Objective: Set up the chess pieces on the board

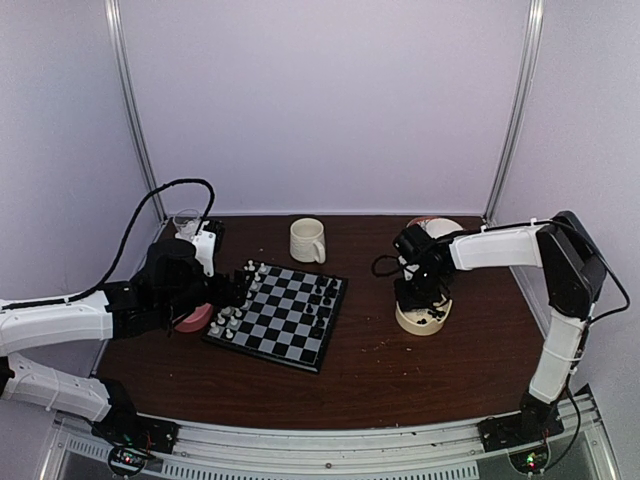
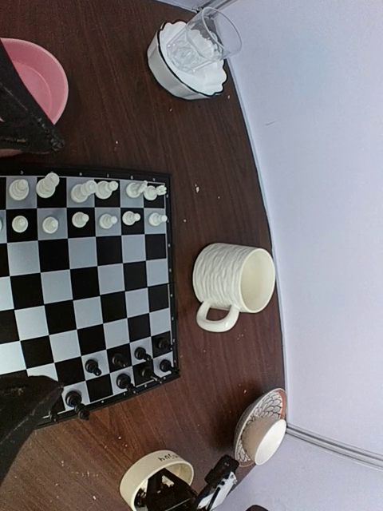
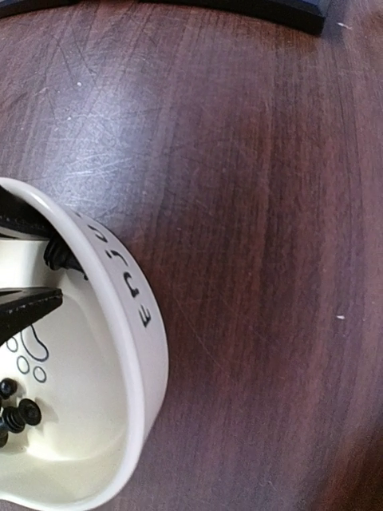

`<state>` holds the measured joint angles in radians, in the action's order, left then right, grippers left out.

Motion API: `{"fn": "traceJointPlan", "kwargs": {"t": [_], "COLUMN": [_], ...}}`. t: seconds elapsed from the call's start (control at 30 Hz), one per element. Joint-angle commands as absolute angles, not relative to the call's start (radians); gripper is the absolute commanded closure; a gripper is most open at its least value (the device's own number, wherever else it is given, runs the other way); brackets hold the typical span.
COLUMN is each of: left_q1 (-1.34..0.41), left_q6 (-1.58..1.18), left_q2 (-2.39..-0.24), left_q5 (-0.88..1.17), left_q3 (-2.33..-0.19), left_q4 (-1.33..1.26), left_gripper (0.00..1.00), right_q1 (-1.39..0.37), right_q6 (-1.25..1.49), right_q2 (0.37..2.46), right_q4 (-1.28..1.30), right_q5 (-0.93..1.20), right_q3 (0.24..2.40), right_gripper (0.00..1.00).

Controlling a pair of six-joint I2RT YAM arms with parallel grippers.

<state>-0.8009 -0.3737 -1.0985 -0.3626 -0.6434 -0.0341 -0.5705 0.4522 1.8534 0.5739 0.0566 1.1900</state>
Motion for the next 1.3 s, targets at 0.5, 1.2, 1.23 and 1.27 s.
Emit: {"fn": "traceJointPlan", "kwargs": {"t": [0.5, 1.2, 1.23, 1.27], "left_q1": [-0.795, -0.795, -0.795, -0.795], "left_q6": [-0.362, -0.365, -0.365, -0.365], "left_q2": [-1.107, -1.103, -1.104, -1.104], "left_q5": [-0.356, -0.344, -0.343, -0.341], "left_q3": [-0.672, -0.672, -0.673, -0.673], "left_q4": [-0.058, -0.057, -0.057, -0.057], "left_gripper": [0.03, 0.03, 0.03, 0.03], "right_q1": [-0.527, -0.494, -0.493, -0.492], "right_q6": [0.488, 0.449, 0.446, 0.445], "right_q2": [1.928, 1.876, 1.87, 1.863], "right_q4": [0.555, 0.438, 0.416, 0.407], "right_q5": [0.034, 0.075, 0.089, 0.093], "right_q3": [1.201, 1.139, 1.131, 1.123], "right_gripper": [0.76, 0.52, 0.53, 0.53]}}
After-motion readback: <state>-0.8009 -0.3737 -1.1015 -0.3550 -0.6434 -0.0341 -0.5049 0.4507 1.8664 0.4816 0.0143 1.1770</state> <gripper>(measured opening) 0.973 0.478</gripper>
